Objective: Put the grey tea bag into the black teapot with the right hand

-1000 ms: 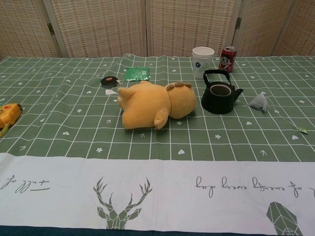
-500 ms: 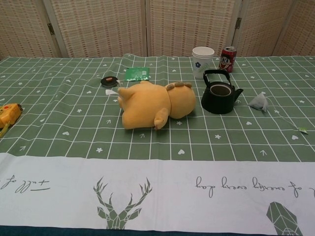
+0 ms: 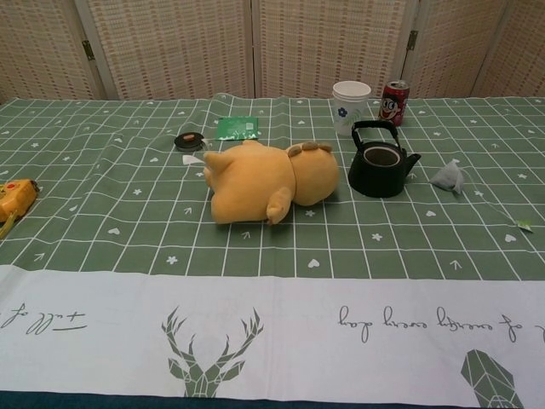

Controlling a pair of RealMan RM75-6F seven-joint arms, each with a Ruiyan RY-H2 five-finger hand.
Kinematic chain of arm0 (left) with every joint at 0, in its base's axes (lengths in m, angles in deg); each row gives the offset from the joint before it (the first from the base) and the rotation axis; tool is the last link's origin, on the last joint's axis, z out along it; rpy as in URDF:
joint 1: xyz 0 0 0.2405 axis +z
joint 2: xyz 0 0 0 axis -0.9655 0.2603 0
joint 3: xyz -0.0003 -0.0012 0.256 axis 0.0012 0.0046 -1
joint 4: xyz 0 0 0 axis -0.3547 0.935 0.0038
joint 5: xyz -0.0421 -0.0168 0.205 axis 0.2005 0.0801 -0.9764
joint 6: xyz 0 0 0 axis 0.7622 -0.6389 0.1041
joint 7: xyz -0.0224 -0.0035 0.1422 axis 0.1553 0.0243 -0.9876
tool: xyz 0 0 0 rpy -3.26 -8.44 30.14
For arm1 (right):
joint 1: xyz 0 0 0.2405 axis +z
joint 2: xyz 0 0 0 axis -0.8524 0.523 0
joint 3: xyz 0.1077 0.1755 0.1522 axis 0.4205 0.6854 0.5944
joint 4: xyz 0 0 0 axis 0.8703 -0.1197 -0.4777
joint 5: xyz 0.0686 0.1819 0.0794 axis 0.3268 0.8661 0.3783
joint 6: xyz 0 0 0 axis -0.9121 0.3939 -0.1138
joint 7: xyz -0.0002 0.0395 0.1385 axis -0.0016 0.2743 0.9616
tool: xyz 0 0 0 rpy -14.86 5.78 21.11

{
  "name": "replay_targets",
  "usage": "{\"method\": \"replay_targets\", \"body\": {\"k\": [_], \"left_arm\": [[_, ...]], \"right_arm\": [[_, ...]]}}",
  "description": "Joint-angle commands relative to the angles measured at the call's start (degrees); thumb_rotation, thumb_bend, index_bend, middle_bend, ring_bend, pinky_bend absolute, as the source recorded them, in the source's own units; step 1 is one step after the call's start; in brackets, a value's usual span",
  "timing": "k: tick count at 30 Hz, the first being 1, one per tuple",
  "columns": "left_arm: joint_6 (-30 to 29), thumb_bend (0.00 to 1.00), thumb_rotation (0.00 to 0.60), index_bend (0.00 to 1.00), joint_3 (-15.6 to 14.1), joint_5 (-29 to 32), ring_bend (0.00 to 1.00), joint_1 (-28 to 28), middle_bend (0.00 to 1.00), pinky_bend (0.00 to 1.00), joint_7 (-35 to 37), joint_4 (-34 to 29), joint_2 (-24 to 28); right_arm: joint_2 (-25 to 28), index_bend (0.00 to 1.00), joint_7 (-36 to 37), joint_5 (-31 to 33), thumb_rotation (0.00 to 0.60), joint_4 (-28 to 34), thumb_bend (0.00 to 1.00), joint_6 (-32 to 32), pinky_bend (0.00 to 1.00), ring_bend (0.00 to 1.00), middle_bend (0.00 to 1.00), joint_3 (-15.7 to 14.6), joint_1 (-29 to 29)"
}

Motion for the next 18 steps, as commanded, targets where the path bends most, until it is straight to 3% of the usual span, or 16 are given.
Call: {"method": "replay_targets", "body": {"k": [1, 18], "left_arm": [[-0.01, 0.39, 0.600, 0.02, -0.06, -0.12, 0.01, -0.02, 0.04, 0.04, 0.22, 0.05, 0.06], [0.22, 0.39, 0.600, 0.02, -0.44, -0.62, 0.01, -0.21, 0.04, 0.04, 2.22, 0.60, 0.79]], "right_arm": [[-1.15, 0.46, -0.21, 1.13, 0.600, -1.52, 0.44, -1.38, 0.00, 0.00, 0.00, 0.00, 0.50], [-7.02, 0.38, -0.31, 6.04, 0.600, -6.65, 0.44, -8.04, 0.00, 0.00, 0.00, -0.16, 2.24]]}}
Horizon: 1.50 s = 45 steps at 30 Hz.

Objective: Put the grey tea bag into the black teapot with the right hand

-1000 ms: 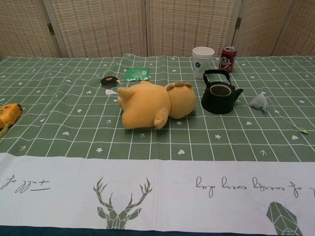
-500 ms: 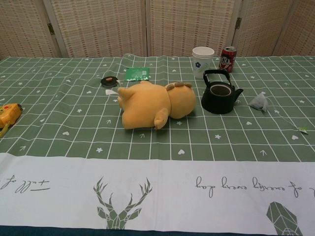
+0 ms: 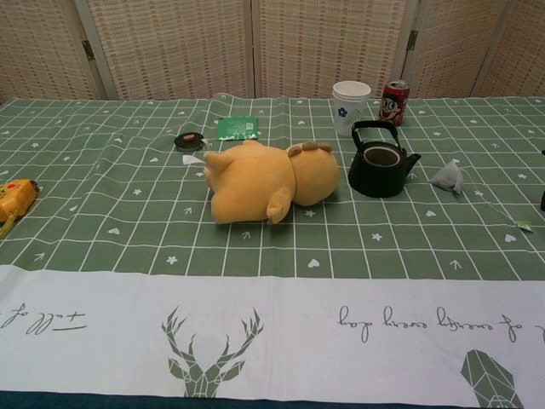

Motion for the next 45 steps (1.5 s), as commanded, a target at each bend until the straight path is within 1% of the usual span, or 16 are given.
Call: {"method": "replay_targets", "body": {"k": [1, 6, 18, 25, 29, 45], "left_arm": [[0.09, 0.39, 0.600, 0.02, 0.01, 0.09, 0.01, -0.03, 0.04, 0.04, -0.10, 0.10, 0.04], [0.72, 0.39, 0.600, 0.03, 0.12, 0.10, 0.01, -0.51, 0.04, 0.04, 0.27, 0.23, 0.05], [0.48, 0.39, 0.600, 0.03, -0.16, -0.86, 0.01, -0.83, 0.04, 0.04, 1.19, 0.64, 0.00], [0.55, 0.39, 0.600, 0.03, -0.15, -0.64, 0.01, -0.86, 0.04, 0.04, 1.41, 0.71, 0.07], [0.06, 0.39, 0.600, 0.03, -0.10, -0.92, 0.00, -0.81, 0.04, 0.00, 1.41, 0.93, -0.08], [-1.04, 0.39, 0.600, 0.05, -0.23, -1.82, 0.00, -0.75, 0.04, 0.00, 2.05, 1.98, -0.44]], "right_arm": [[-1.18, 0.38, 0.23, 0.65, 0.600, -1.10, 0.44, -0.01, 0.00, 0.00, 0.00, 0.15, -0.01], [-3.40, 0.38, -1.06, 1.59, 0.600, -3.52, 0.44, 0.32, 0.00, 0.00, 0.00, 0.36, -0.20], [-9.00, 0.38, -0.22, 2.70, 0.600, -10.89, 0.44, -0.05, 0.00, 0.00, 0.00, 1.38, 1.01], [-10.43, 0.37, -0.27, 2.39, 0.600, -12.16, 0.44, 0.11, 0.00, 0.00, 0.00, 1.38, 1.62], [-11.18, 0.38, -0.72, 2.52, 0.600, -12.99, 0.44, -0.05, 0.00, 0.00, 0.00, 1.55, 1.99], [-12.97, 0.37, -1.25, 3.18, 0.600, -15.73, 0.44, -1.69, 0.00, 0.00, 0.00, 2.10, 3.38]]}}
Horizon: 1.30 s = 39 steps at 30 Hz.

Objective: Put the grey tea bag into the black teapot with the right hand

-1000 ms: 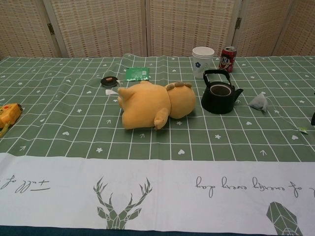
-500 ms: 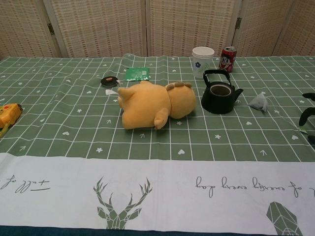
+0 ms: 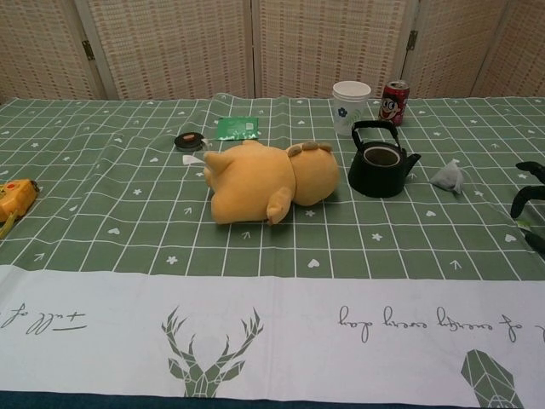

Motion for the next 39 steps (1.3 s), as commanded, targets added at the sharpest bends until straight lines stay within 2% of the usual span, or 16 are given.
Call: {"method": "replay_targets", "body": {"k": [1, 11, 19, 39], "left_arm": [[0.00, 0.39, 0.600, 0.05, 0.03, 0.11, 0.00, 0.02, 0.04, 0.00, -0.16, -0.01, -0.06], [0.01, 0.39, 0.600, 0.05, 0.02, 0.30, 0.00, 0.07, 0.04, 0.00, -0.64, -0.17, -0.10], [-0.12, 0.39, 0.600, 0.05, -0.02, 0.31, 0.00, 0.15, 0.04, 0.00, -0.65, -0.19, -0.09], [-0.10, 0.39, 0.600, 0.04, -0.03, 0.37, 0.00, 0.16, 0.04, 0.00, -1.12, -0.14, -0.24]], "right_arm": [[-0.34, 0.37, 0.19, 0.06, 0.600, -0.55, 0.44, -0.20, 0.00, 0.00, 0.00, 0.04, 0.19], [-1.09, 0.38, 1.10, 0.07, 0.600, -2.12, 0.44, -0.74, 0.00, 0.00, 0.00, 0.10, 0.71], [-1.23, 0.45, 1.33, -0.11, 0.600, -2.59, 0.44, -0.62, 0.00, 0.00, 0.00, -0.05, 0.74], [-1.26, 0.52, 1.95, -0.12, 0.600, -3.65, 0.44, -0.05, 0.00, 0.00, 0.00, -0.05, 0.40]]}}
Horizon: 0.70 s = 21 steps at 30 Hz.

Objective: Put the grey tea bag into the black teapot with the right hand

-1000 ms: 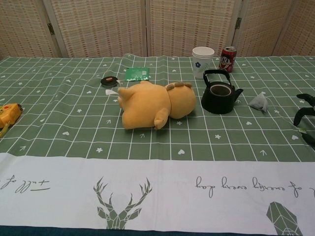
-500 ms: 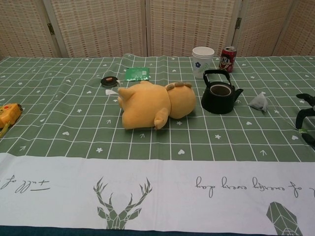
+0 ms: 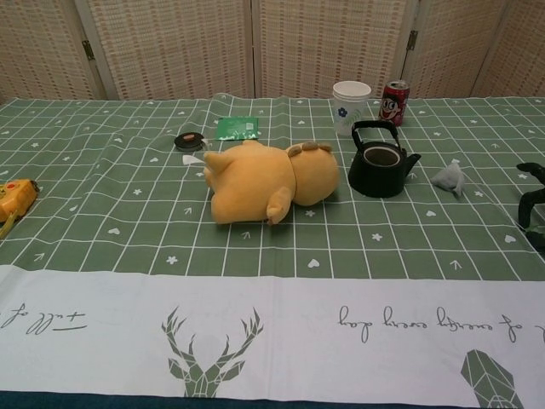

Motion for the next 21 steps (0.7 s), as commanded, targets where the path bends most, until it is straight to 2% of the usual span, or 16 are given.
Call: {"method": "replay_targets", "body": {"k": [1, 21], "left_arm": [[0.03, 0.39, 0.600, 0.04, 0.01, 0.02, 0.00, -0.01, 0.04, 0.00, -0.12, -0.03, -0.03], [-0.41, 0.39, 0.600, 0.03, -0.01, -0.38, 0.00, 0.02, 0.04, 0.00, -0.34, 0.29, -0.30]], "right_arm": [[0.10, 0.53, 0.12, -0.03, 0.600, -0.07, 0.44, 0.20, 0.00, 0.00, 0.00, 0.04, -0.08], [0.44, 0.61, 1.16, -0.23, 0.600, -0.51, 0.44, 1.95, 0.00, 0.00, 0.00, 0.58, -0.23]]}}
